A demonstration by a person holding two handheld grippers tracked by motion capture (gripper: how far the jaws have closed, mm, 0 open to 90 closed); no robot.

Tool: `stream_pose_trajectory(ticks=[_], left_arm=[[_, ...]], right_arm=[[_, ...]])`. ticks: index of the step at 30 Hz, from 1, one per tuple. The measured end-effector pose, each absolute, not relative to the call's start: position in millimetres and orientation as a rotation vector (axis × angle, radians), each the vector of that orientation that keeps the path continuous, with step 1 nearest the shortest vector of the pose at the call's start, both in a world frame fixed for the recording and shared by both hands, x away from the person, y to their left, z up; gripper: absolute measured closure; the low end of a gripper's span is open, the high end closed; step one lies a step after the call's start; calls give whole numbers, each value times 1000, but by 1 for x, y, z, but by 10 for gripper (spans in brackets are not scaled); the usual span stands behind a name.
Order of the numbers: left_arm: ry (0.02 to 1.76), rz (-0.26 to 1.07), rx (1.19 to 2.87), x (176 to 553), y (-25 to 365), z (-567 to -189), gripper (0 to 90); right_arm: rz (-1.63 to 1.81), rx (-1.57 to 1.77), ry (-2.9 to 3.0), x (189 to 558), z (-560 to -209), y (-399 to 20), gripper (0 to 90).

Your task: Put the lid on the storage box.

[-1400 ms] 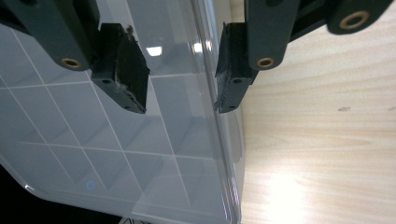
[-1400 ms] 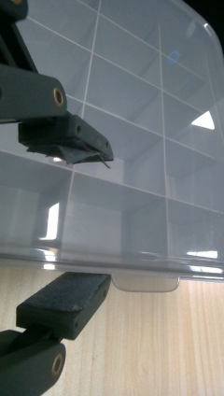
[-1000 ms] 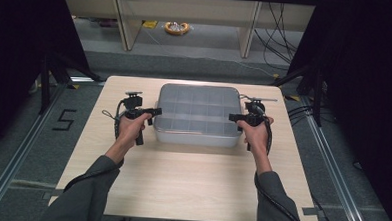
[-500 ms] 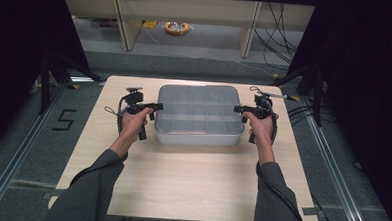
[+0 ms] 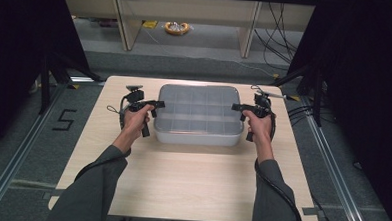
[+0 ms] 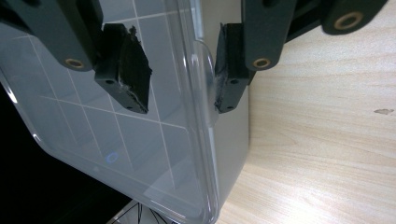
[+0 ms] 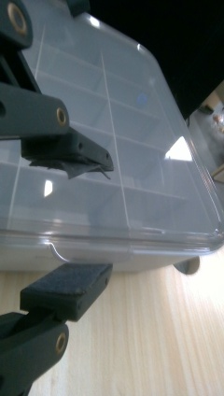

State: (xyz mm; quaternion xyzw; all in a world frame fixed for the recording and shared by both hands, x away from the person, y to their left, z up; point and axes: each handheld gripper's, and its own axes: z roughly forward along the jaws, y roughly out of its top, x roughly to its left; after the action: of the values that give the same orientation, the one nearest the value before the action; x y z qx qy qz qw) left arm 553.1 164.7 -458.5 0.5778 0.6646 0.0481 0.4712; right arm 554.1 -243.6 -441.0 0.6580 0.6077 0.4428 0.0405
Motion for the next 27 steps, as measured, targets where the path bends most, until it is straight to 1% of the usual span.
stream_pose_trajectory(ticks=[1, 2, 3, 4, 6, 7, 8, 9, 10, 11, 12, 17, 18, 21, 23, 24, 26, 27], left_arm=[[1621, 111, 1413, 554, 166, -459, 554], [1618, 105, 1408, 554, 167, -459, 562], [1622, 96, 1402, 554, 167, -458, 562], [1617, 99, 1395, 554, 168, -457, 561], [1609, 98, 1375, 554, 169, -454, 566], [1605, 95, 1390, 554, 170, -453, 567], [1610, 96, 1396, 554, 170, -452, 569], [1617, 99, 1409, 555, 169, -453, 567], [1625, 96, 1412, 556, 169, -454, 564], [1630, 101, 1413, 557, 168, -455, 562], [1628, 109, 1413, 557, 168, -456, 562], [1618, 106, 1431, 558, 167, -458, 566], [1624, 110, 1439, 557, 166, -458, 559], [1605, 111, 1444, 557, 166, -459, 547], [1602, 117, 1444, 555, 166, -460, 549], [1598, 121, 1447, 554, 165, -460, 539], [1589, 129, 1453, 552, 164, -460, 534], [1590, 128, 1453, 552, 164, -460, 534]], right_arm=[[1350, 2076, 1841, 552, -439, -240, 463], [1324, 1971, 1874, 553, -442, -242, 463], [1324, 1971, 1874, 553, -442, -242, 463], [1345, 2082, 1842, 550, -438, -238, 463], [1316, 1950, 1890, 551, -442, -242, 463], [1308, 1934, 1895, 551, -441, -242, 463], [1315, 2002, 1870, 549, -438, -238, 464], [1306, 1966, 1885, 549, -438, -239, 464], [1304, 2051, 1865, 548, -436, -235, 464], [1266, 1934, 1911, 550, -439, -239, 462], [1261, 1914, 1922, 551, -441, -239, 457], [1252, 2002, 1887, 550, -443, -233, 455], [1249, 1936, 1903, 552, -446, -237, 456], [1264, 1973, 1901, 551, -444, -235, 438], [1263, 1875, 1928, 552, -448, -237, 435], [1308, 2066, 1856, 546, -443, -230, 437], [1274, 1929, 1908, 546, -449, -237, 436], [1274, 1929, 1908, 546, -449, -237, 436]])
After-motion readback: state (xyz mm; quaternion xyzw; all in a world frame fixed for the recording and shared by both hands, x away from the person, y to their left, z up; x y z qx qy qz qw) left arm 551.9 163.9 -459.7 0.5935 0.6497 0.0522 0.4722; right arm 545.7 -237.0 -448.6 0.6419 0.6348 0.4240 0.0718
